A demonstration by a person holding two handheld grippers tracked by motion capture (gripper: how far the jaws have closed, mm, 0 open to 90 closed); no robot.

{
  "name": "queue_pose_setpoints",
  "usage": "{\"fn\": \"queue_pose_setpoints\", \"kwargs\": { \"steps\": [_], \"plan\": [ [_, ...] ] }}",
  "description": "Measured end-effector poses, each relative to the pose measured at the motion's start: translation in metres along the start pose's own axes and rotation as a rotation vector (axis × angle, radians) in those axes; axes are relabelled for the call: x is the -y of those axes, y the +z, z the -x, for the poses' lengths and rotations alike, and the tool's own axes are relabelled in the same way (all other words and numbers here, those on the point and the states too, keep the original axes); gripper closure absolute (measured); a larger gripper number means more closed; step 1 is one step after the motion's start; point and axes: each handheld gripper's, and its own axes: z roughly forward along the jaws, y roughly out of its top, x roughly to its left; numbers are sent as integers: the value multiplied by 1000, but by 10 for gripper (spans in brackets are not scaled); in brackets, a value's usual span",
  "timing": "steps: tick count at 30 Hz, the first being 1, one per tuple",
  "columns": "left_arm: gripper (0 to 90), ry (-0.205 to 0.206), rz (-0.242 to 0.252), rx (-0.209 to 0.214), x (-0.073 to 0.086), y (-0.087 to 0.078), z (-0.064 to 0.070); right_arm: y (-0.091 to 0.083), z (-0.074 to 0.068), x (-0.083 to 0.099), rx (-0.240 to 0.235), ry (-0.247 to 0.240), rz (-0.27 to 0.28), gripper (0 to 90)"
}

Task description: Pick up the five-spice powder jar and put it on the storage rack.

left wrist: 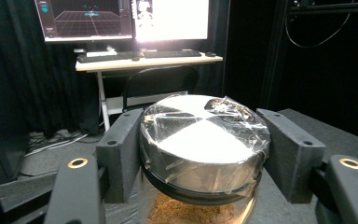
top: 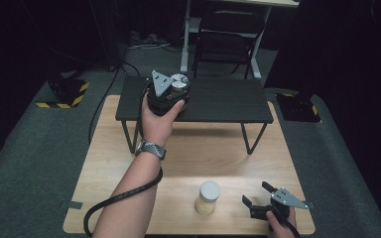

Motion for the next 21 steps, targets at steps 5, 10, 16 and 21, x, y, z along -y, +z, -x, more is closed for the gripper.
{"fn": "queue_pose_setpoints", "kwargs": {
  "steps": [5,10,16,21],
  "plan": [
    [350,0,-10,-8,0,6,0,0,0,0,-1,-3,-1,1],
    [350,-3,-18,-11,1,9,0,0,0,0,-2,-6,0,1],
    [349,-2,-20,-7,3,11,1,0,0,0,-2,-7,-1,1],
    [348,-15,-17,-6,5,11,-1,0,-1,0,0,-11,-3,1]
  ]
}}
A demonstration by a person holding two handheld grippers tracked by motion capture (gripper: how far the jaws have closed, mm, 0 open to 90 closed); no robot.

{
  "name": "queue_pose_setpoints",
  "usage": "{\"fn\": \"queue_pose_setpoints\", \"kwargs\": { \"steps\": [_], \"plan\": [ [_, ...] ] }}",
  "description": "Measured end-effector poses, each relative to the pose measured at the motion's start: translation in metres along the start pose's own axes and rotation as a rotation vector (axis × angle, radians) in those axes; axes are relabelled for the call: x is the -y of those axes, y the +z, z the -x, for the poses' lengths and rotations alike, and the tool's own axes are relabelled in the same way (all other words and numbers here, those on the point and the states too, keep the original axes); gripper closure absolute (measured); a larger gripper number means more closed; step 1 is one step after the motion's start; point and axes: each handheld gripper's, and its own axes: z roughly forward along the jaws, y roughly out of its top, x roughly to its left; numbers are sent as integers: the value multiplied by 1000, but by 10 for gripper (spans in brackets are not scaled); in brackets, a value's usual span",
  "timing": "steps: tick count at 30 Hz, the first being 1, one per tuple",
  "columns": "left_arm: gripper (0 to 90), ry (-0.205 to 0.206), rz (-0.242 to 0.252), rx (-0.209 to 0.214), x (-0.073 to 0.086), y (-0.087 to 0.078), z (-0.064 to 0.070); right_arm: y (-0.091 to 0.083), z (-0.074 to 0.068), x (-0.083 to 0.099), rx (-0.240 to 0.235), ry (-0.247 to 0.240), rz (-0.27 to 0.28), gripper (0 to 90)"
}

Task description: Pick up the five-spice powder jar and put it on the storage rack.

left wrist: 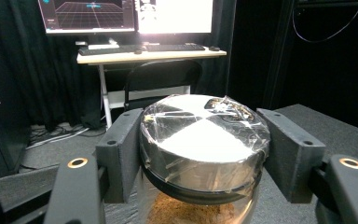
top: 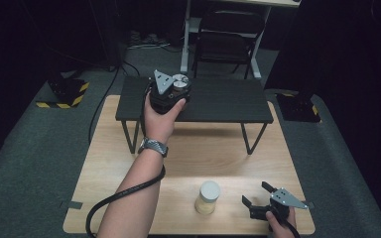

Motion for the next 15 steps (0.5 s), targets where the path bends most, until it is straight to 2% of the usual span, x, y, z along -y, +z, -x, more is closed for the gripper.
{"fn": "queue_pose_setpoints", "kwargs": {
  "steps": [4,15],
  "plan": [
    [348,-20,3,9,2,3,-5,0,0,0,1,-3,0,1],
    [347,-27,-2,30,2,3,-11,0,0,0,1,-4,-1,1]
  ]
}}
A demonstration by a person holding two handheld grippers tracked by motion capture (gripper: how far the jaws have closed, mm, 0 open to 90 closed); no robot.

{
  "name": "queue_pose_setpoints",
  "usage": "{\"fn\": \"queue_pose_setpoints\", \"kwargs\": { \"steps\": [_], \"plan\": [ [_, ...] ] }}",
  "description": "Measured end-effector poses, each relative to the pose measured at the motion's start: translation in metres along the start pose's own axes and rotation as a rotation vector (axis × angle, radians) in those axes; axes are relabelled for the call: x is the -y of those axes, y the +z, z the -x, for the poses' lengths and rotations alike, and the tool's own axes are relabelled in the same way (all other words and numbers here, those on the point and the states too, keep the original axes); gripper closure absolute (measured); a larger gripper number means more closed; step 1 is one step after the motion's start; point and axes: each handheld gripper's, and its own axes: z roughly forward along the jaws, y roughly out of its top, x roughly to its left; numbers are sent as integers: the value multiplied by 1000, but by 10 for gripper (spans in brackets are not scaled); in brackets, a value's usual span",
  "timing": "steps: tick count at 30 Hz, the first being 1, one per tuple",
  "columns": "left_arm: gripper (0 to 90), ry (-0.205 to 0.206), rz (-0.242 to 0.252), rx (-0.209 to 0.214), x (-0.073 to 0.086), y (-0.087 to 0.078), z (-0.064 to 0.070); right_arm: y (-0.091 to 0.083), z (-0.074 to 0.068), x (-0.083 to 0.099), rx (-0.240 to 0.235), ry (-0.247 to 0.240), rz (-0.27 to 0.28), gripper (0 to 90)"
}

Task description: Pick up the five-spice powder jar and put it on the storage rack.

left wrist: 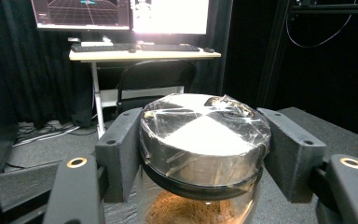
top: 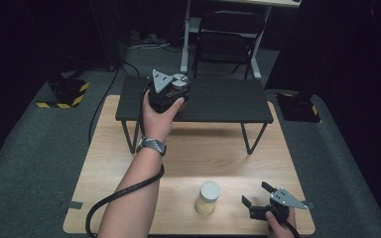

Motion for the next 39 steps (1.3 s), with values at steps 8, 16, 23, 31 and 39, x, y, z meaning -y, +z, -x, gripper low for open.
{"fn": "queue_pose_setpoints", "kwargs": {
  "steps": [8,16,23,31,39],
  "plan": [
    [343,2,8,-7,2,0,2,0,0,0,0,-1,0,1],
    [206,1,16,-6,4,-4,1,0,0,0,-1,0,-1,1],
    [20,-15,23,-18,5,-9,1,0,0,0,-2,0,-2,1],
    [4,21,22,-14,6,-14,2,0,-1,-1,-1,-3,-4,1],
    [4,23,31,-4,12,-26,-2,1,-1,-1,-2,-6,-5,1]
  ]
}}
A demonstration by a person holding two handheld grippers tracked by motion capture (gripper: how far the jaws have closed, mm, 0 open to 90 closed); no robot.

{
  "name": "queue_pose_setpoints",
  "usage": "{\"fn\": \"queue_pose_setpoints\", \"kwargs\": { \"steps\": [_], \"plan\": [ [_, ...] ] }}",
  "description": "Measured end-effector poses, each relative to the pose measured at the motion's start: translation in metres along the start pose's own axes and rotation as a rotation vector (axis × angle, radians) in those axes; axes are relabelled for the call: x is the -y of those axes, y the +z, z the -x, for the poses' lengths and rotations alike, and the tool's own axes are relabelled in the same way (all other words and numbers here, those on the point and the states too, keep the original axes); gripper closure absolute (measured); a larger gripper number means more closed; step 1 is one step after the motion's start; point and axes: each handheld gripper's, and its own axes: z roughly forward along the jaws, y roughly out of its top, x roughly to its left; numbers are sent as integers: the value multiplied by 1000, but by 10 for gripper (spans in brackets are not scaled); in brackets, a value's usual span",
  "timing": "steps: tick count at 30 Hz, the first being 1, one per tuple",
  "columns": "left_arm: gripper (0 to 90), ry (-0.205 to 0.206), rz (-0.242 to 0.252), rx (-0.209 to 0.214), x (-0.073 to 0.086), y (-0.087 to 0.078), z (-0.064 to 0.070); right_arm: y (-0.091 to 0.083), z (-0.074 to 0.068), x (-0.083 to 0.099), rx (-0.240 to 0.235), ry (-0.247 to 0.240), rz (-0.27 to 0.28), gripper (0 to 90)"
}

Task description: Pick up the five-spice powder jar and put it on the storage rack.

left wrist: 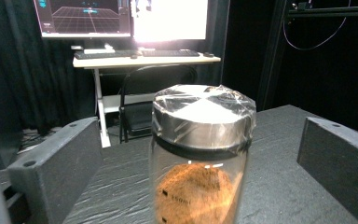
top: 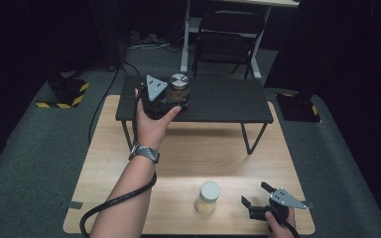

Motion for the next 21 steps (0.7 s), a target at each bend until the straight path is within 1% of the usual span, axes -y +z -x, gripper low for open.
{"fn": "queue_pose_setpoints", "kwargs": {
  "steps": [3,7,8,11,12,15,16,17,20,21],
  "plan": [
    [4,-3,1,-1,2,-3,-1,0,0,0,-1,-2,0,1],
    [4,-2,8,11,8,-9,-4,0,0,0,-1,-2,1,1],
    [4,3,16,18,11,-13,-5,0,0,0,-1,-4,1,1],
    [4,6,21,24,15,-16,-6,0,0,0,0,-5,1,1],
    [4,13,27,29,17,-20,-7,0,0,0,-1,-4,0,1],
    [4,16,32,34,19,-24,-8,0,-1,0,-2,-5,-1,1],
    [4,19,38,44,21,-28,-8,0,0,0,-3,-6,-2,1],
    [4,19,38,44,21,-28,-8,0,0,0,-3,-6,-2,1],
    [4,30,47,53,27,-37,-9,0,-1,-1,0,-4,-4,1],
    [4,30,47,53,27,-37,-9,0,-1,-1,0,-4,-4,1]
  ]
}}
